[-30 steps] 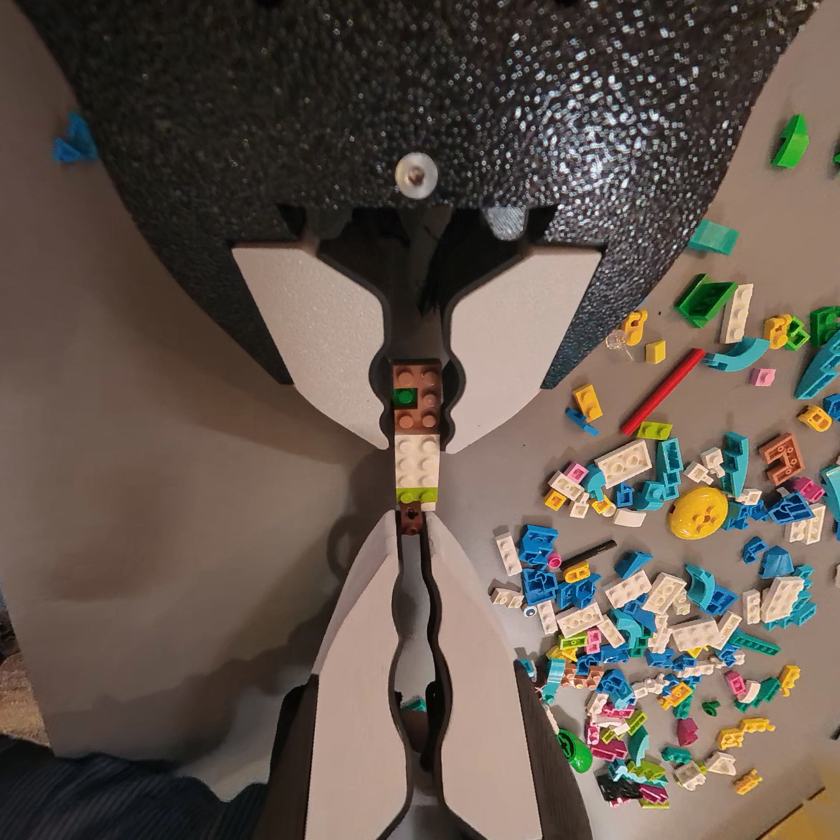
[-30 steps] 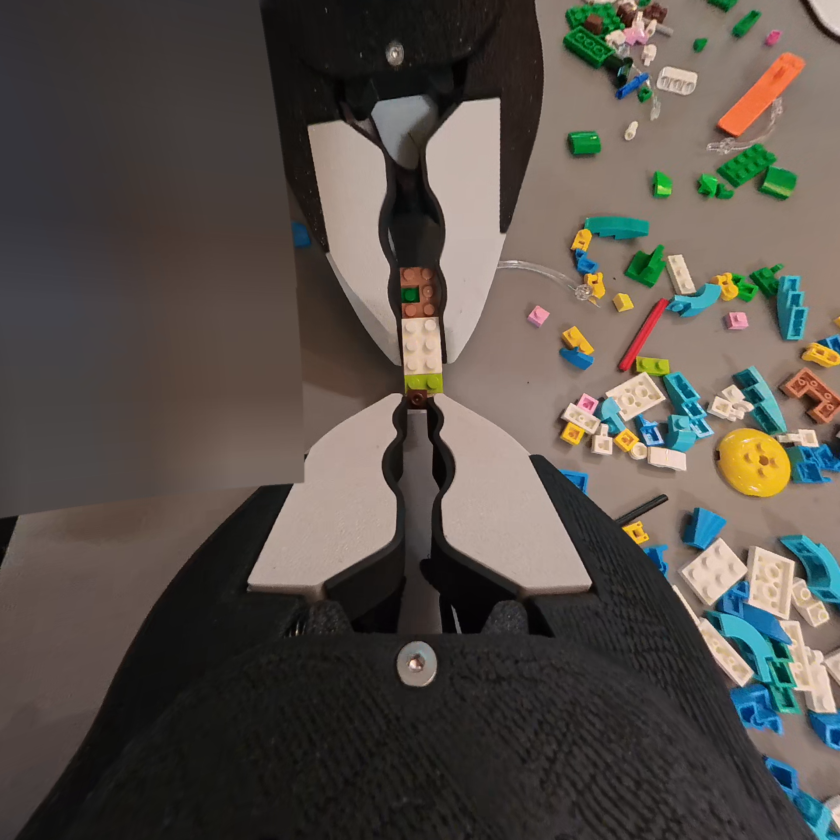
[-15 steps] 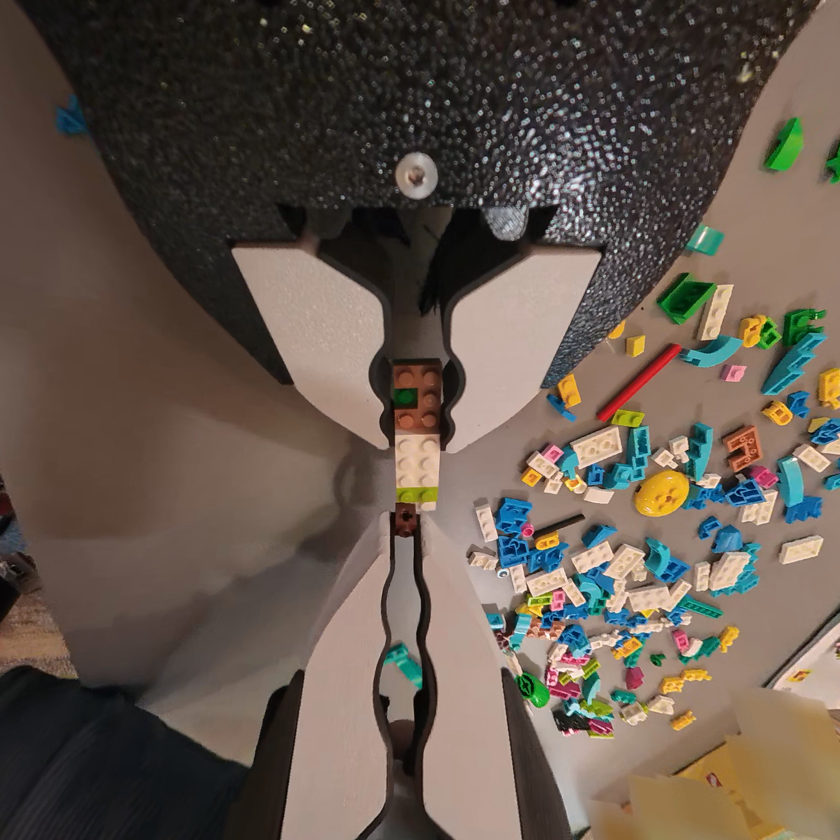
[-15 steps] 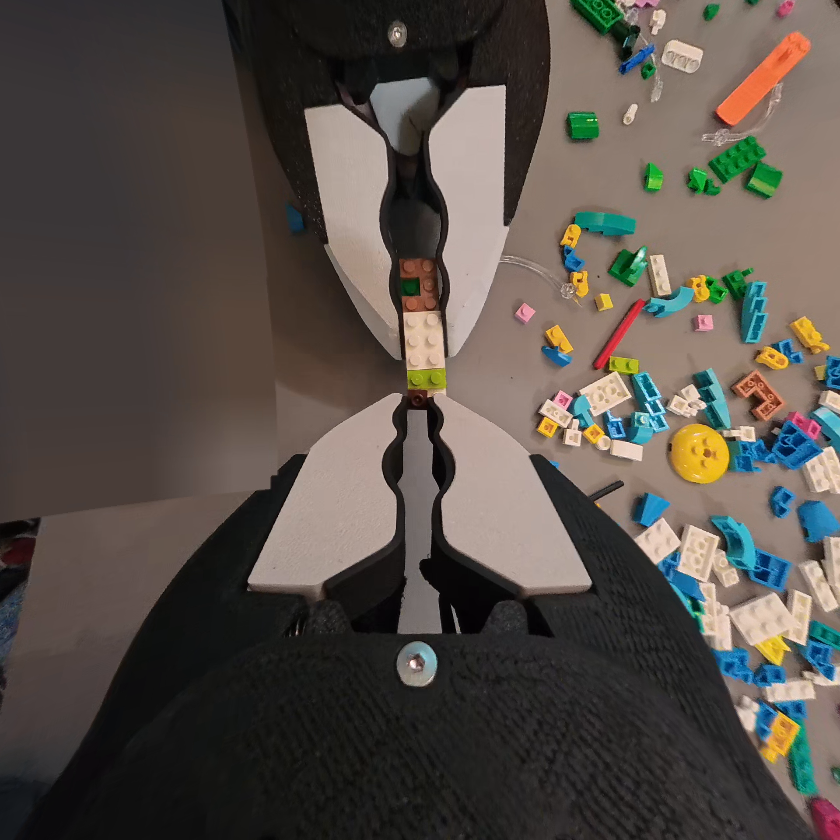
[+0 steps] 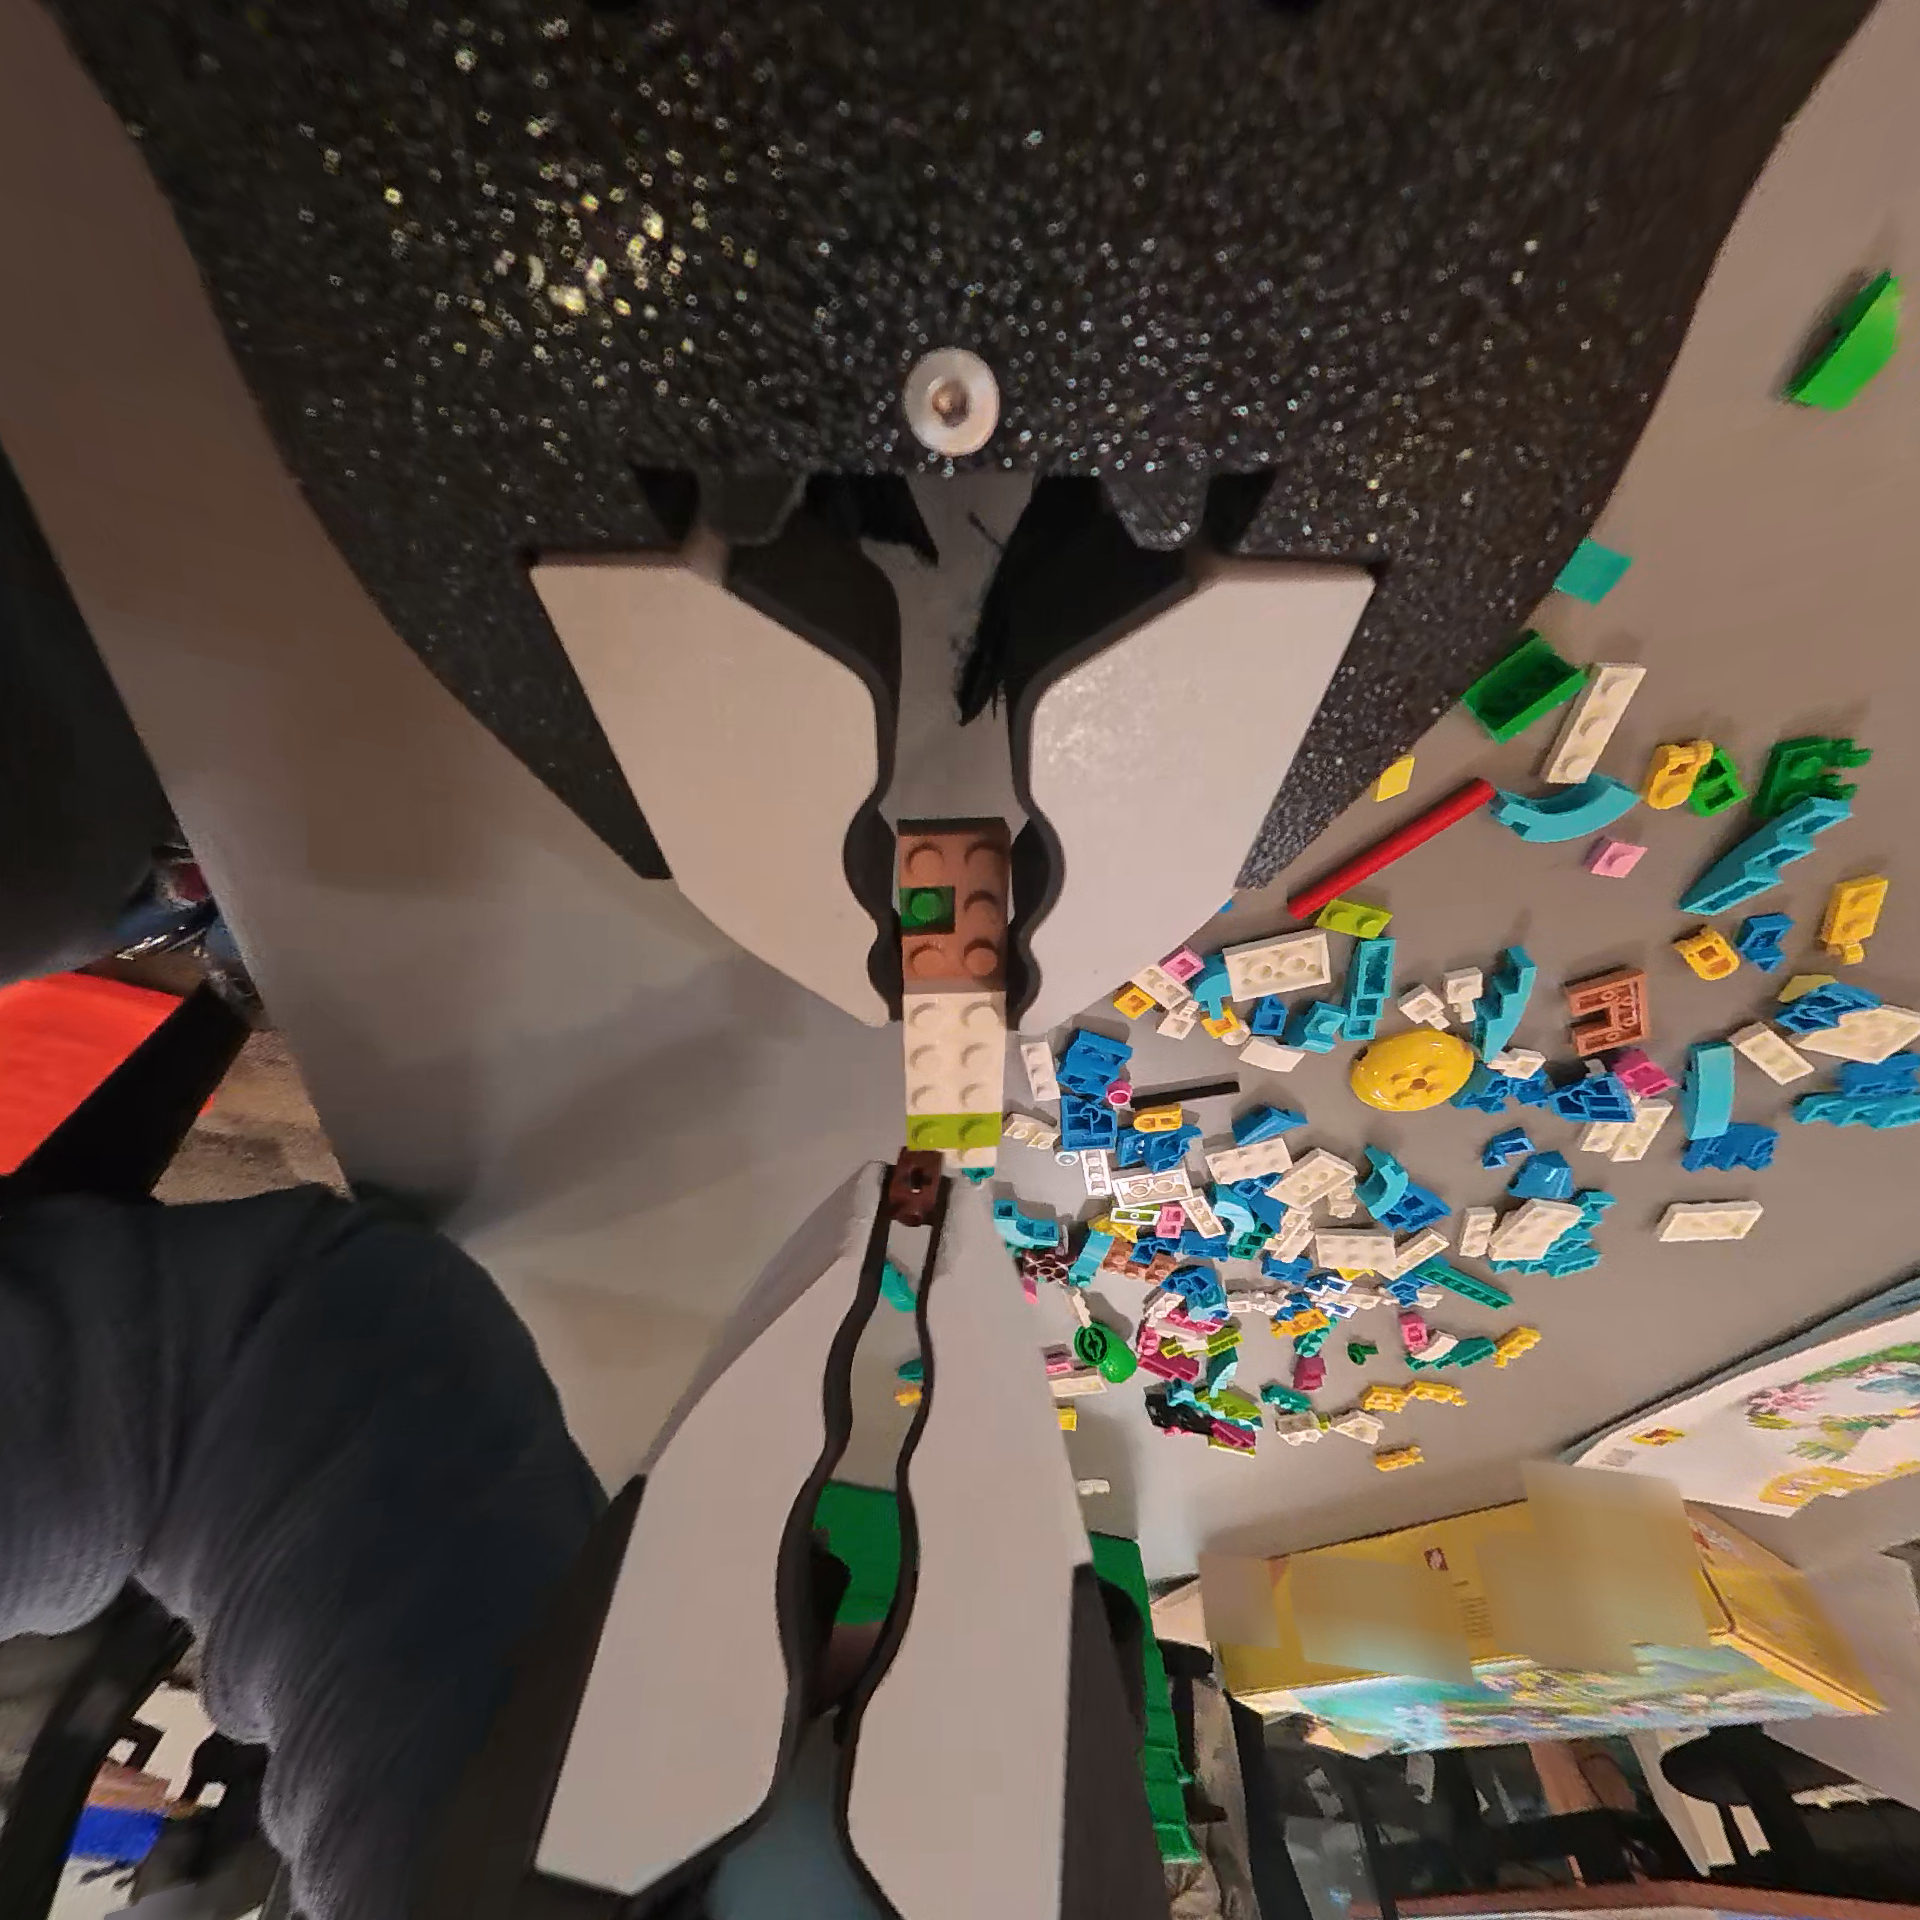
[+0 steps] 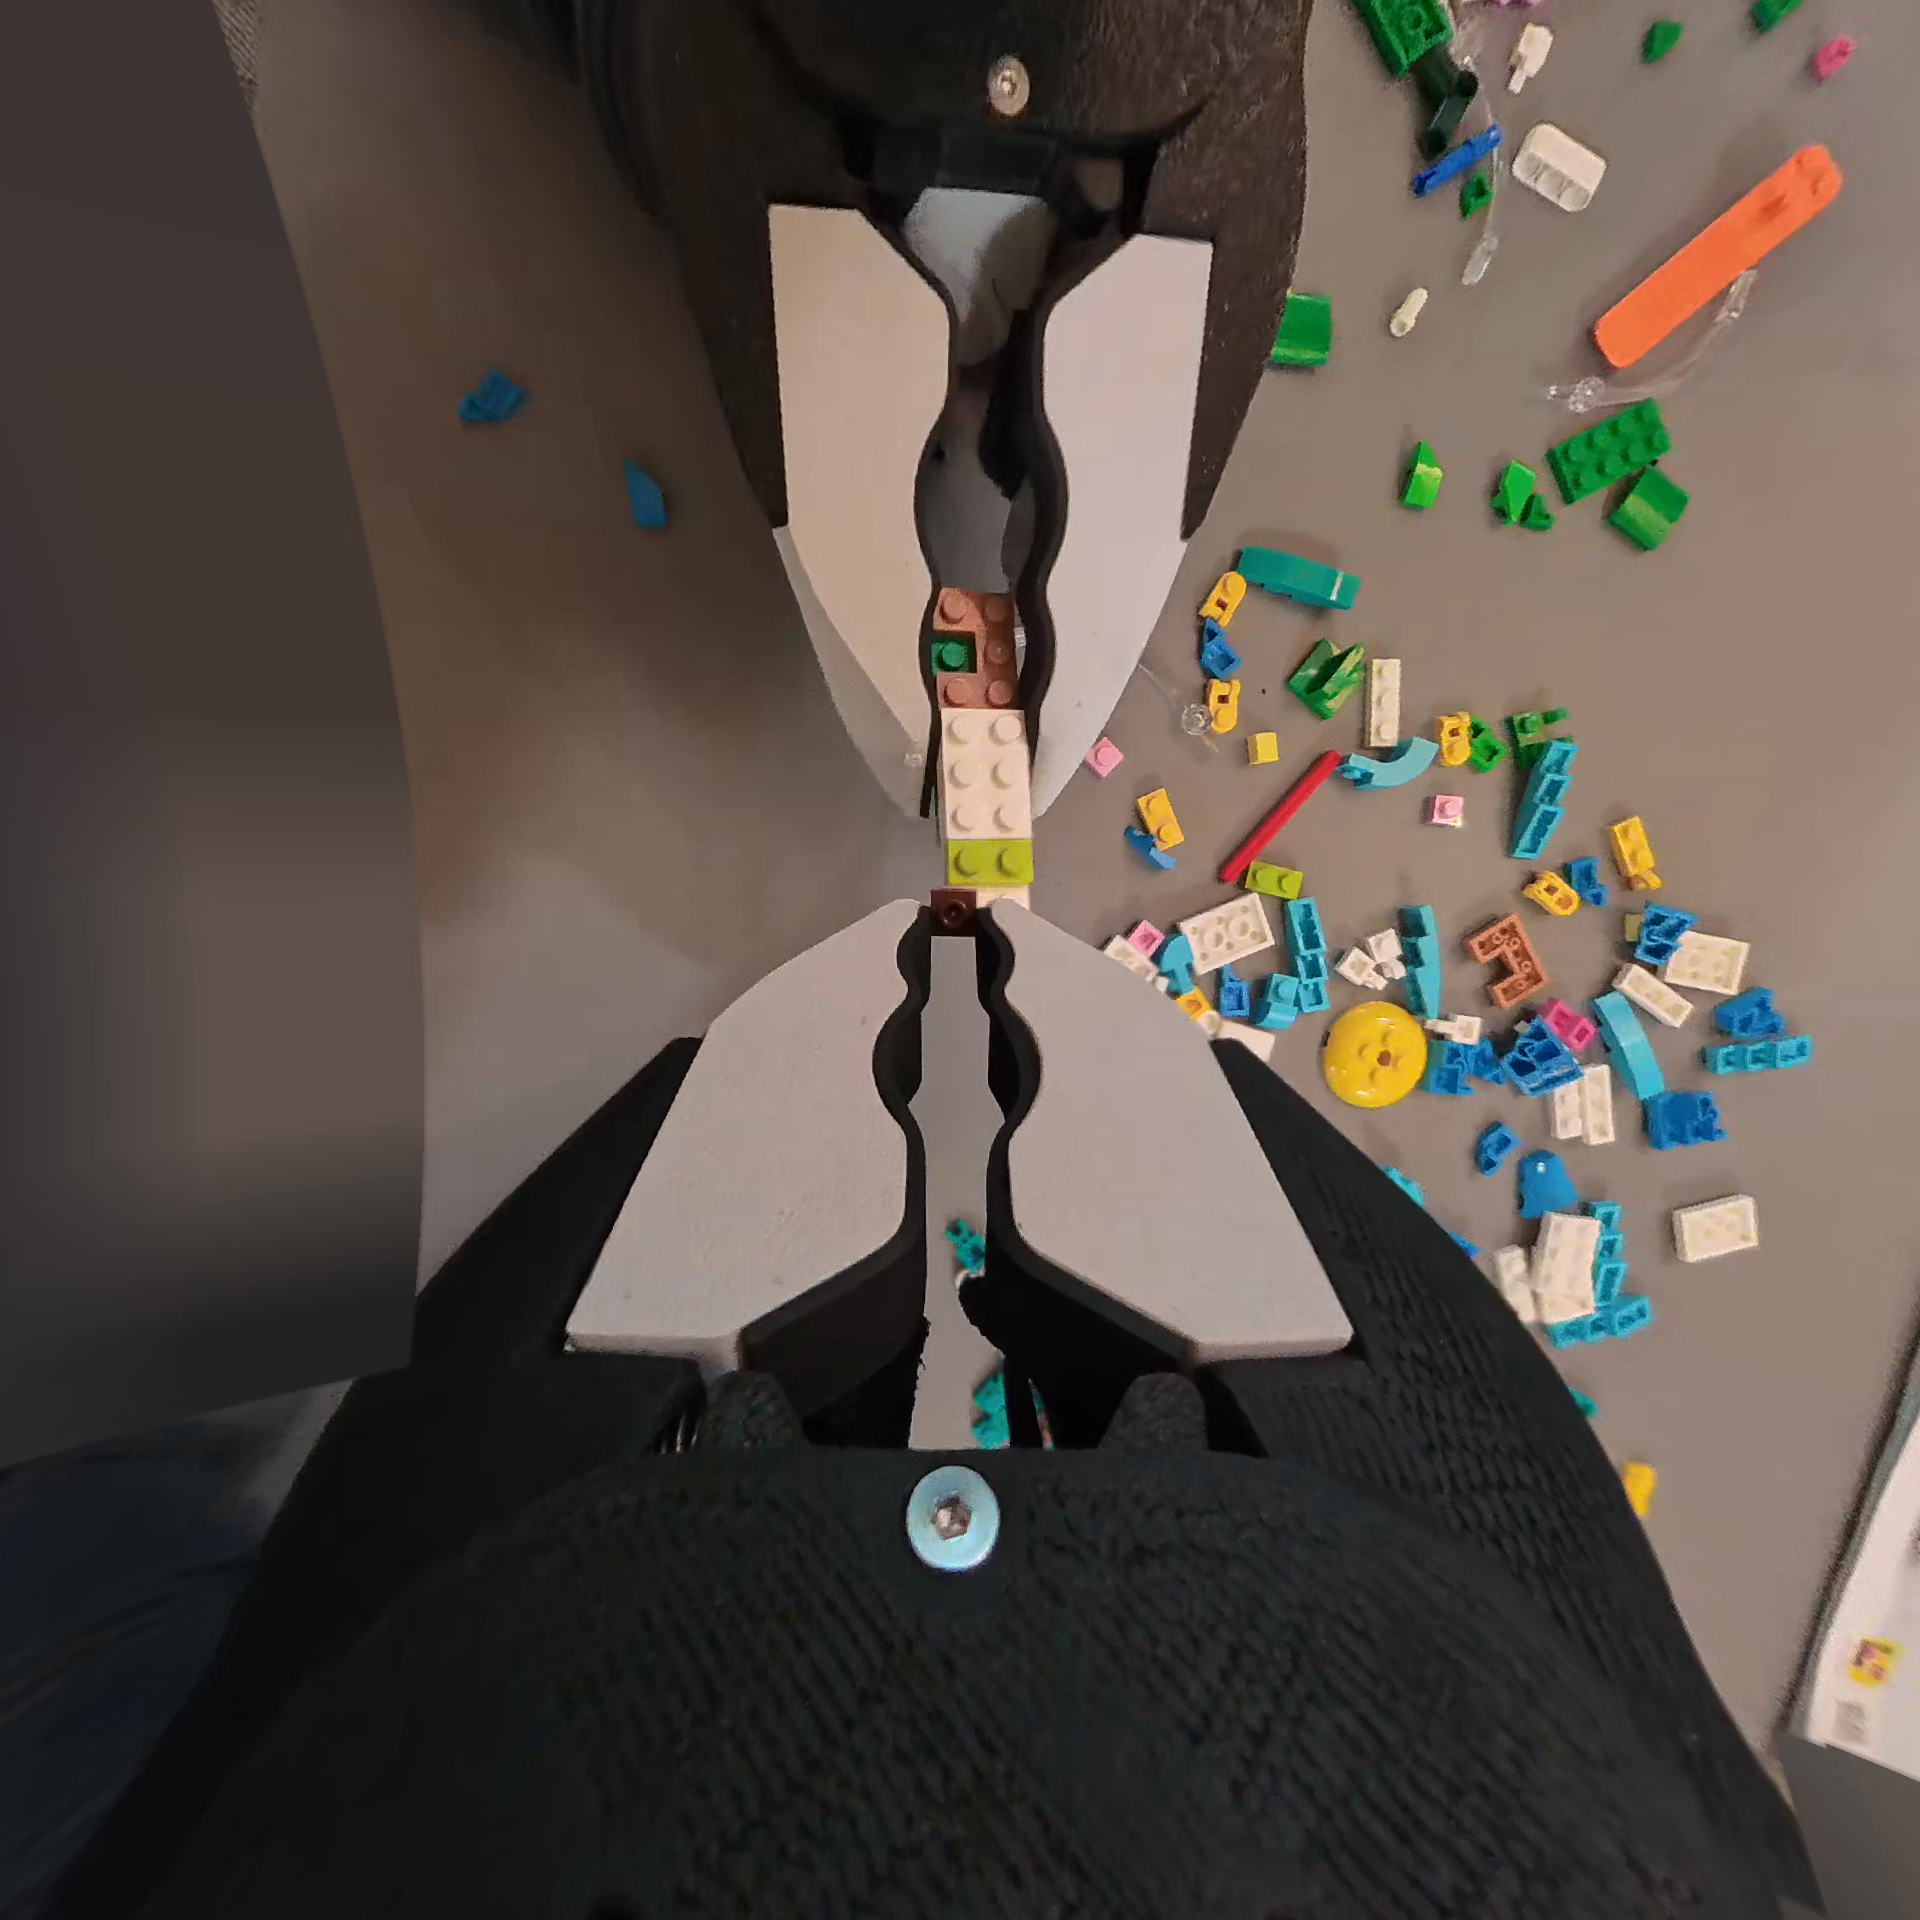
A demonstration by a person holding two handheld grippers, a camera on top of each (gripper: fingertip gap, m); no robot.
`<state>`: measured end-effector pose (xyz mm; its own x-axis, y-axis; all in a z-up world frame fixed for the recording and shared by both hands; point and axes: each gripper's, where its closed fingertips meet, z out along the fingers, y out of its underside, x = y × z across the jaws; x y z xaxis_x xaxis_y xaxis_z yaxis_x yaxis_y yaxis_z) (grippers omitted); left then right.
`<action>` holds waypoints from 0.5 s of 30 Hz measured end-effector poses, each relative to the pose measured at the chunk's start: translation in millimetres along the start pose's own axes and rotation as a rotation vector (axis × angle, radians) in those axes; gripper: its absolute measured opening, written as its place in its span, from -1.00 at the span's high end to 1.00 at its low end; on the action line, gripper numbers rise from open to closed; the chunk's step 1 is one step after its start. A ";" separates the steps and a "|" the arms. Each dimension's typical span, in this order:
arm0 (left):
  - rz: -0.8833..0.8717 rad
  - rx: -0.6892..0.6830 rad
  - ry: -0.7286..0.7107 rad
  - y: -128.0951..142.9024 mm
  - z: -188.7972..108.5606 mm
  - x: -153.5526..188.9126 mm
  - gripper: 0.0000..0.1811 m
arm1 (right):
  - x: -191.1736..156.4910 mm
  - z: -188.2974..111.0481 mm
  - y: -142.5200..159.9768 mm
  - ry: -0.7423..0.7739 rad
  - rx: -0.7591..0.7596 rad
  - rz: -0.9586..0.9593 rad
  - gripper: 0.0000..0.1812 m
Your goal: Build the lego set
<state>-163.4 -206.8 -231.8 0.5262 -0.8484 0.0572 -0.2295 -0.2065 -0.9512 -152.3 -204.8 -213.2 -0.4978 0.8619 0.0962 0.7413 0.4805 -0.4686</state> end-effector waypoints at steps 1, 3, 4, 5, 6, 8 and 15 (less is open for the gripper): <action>0.000 0.001 -0.003 -0.1 -0.3 -0.2 0.81 | 1.8 -0.1 -0.7 0.003 -0.009 -0.003 0.93; 0.011 -0.002 -0.003 0.1 0.1 0.4 0.81 | 1.1 0.1 -0.3 -0.009 -0.028 -0.003 0.93; 0.019 -0.004 -0.001 0.5 0.4 1.3 0.81 | 0.4 0.0 0.0 -0.013 -0.032 -0.002 0.93; 0.031 -0.007 -0.003 0.7 0.9 2.0 0.81 | -0.1 -0.1 0.2 -0.014 -0.032 -0.002 0.93; 0.047 -0.011 -0.004 1.2 1.5 2.9 0.81 | -1.3 0.0 1.0 -0.020 -0.035 -0.001 0.93; 0.077 -0.027 -0.003 3.2 3.2 5.2 0.81 | -4.4 1.1 3.0 -0.037 -0.046 0.003 0.93; 0.113 -0.052 -0.002 6.4 5.6 8.3 0.81 | -11.7 5.4 8.1 -0.062 -0.098 -0.004 0.93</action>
<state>-155.9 -212.4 -239.2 0.4963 -0.8667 -0.0500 -0.3297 -0.1349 -0.9344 -142.9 -211.9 -222.8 -0.5255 0.8497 0.0425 0.7782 0.5002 -0.3797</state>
